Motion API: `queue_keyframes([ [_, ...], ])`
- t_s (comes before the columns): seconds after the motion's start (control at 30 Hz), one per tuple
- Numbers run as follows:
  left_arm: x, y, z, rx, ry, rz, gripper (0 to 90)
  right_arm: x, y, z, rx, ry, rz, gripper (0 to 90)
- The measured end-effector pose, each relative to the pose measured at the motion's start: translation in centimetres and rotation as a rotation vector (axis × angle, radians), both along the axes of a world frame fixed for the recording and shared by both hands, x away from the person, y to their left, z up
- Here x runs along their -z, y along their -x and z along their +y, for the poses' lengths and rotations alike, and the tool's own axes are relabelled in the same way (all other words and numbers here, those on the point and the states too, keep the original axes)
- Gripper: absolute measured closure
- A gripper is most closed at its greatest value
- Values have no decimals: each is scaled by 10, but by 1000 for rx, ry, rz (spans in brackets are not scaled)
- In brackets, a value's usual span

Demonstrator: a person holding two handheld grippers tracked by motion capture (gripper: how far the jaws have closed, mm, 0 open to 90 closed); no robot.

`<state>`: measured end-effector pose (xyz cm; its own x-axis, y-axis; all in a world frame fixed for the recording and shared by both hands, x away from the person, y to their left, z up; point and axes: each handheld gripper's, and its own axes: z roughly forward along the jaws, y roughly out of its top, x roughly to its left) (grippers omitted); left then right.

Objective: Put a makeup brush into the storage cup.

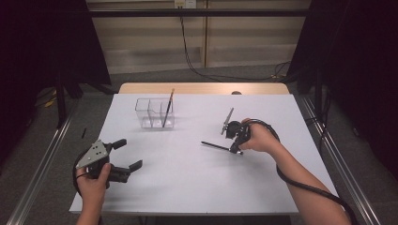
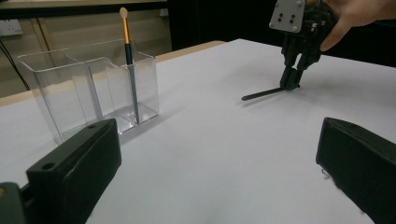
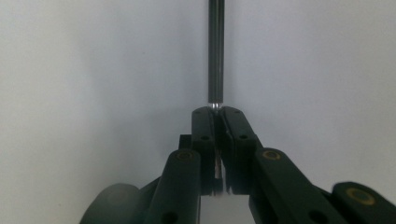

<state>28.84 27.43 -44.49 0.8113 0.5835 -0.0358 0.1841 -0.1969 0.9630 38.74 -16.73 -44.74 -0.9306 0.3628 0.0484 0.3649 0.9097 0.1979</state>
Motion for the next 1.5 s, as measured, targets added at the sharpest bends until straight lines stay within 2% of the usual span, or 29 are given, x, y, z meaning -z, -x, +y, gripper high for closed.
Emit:
queue_keyframes([
  [0.07, 0, 0, -1, 0, 7, 2, 1, -3, 2, 1, -3, -11, -1, 844],
  [0.27, -1, 0, -3, 1, -7, -1, 0, -16, 8, 5, -20, -43, -18, 845],
  [0.33, -1, 0, -3, 2, 2, 2, 1, -18, 11, 8, -46, -52, -16, 844],
  [0.37, -1, 0, -4, 3, 3, 2, 0, -20, 12, 10, -61, -41, -22, 844],
  [0.77, -3, -1, -6, 6, 3, -4, 0, -23, 25, 28, -130, -50, -15, 844],
  [0.97, -2, -2, -14, 22, -1, 4, 0, -23, 31, 34, -163, -52, -10, 844],
  [1.2, -5, -4, -23, 45, -4, 8, 0, -26, 37, 40, -183, -53, -12, 844],
  [1.5, -6, -5, -25, 52, -5, 6, 0, -25, 42, 44, -195, -50, -11, 843],
])
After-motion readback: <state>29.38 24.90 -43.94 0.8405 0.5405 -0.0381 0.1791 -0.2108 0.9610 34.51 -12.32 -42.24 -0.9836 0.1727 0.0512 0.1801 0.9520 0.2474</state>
